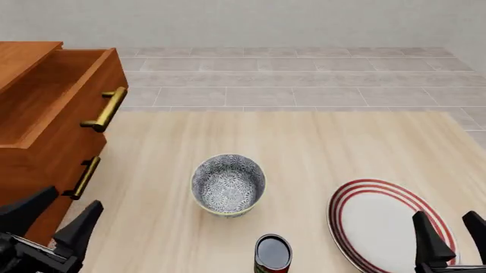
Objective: Put the ketchup in the top drawer of the cabinet.
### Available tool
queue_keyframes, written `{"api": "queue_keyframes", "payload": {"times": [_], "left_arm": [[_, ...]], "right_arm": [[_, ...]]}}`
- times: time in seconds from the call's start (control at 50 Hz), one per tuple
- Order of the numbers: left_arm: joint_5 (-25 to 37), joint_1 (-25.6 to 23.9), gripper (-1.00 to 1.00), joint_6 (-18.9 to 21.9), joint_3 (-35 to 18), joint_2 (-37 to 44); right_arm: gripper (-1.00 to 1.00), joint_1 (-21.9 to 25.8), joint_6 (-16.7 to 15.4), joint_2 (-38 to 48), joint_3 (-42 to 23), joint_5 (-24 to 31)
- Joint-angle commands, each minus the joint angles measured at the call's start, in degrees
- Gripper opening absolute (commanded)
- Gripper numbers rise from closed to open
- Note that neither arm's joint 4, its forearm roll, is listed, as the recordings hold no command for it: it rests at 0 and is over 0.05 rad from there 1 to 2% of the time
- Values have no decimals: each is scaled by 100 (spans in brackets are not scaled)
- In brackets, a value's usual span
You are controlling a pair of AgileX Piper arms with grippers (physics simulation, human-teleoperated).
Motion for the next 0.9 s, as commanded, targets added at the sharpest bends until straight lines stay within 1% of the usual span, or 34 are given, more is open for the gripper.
{"api": "queue_keyframes", "payload": {"times": [0.02,0.04,0.06,0.08,0.1,0.16,0.24,0.26,0.3,0.34,0.36,0.42,0.5,0.56,0.64,0.68,0.72,0.9], "left_arm": [[-931,-731,100,134,-53,1407],[-1043,-851,100,150,-69,1570],[-1247,-986,100,422,-58,1803],[-1304,-1044,100,474,-78,1866],[-1307,-1044,100,474,-78,1868],[-1464,-1256,100,319,-171,2234],[-1965,-1483,100,337,-89,2819],[-1971,-1483,100,337,-88,2824],[-2411,-1646,100,244,-32,3380],[-2504,-1643,100,246,-7,3436],[-2652,-1681,100,214,7,3630],[-3022,-1770,100,281,84,4009],[-3633,-2024,100,353,124,4750],[-3811,-2112,100,349,97,5023],[-4340,-2293,100,420,53,5768],[-4456,-2296,100,390,9,5963],[-4374,-2412,100,347,-70,5990],[-4786,-2841,100,492,-88,6533]], "right_arm": [[100,20,8,-27,0,95],[100,26,4,-27,0,96],[100,27,10,-27,0,97],[100,25,12,-28,0,100],[100,25,12,-28,0,100],[100,53,9,-31,0,107],[100,32,28,-32,0,98],[100,32,28,-32,0,98],[100,100,24,-32,0,82],[100,107,13,-32,0,77],[100,138,2,-32,0,77],[100,156,1,-33,0,76],[100,151,17,-33,0,52],[100,141,17,-33,0,41],[100,147,24,-33,0,20],[100,150,38,-33,0,13],[100,155,43,-33,0,12],[100,194,54,-33,0,3]]}}
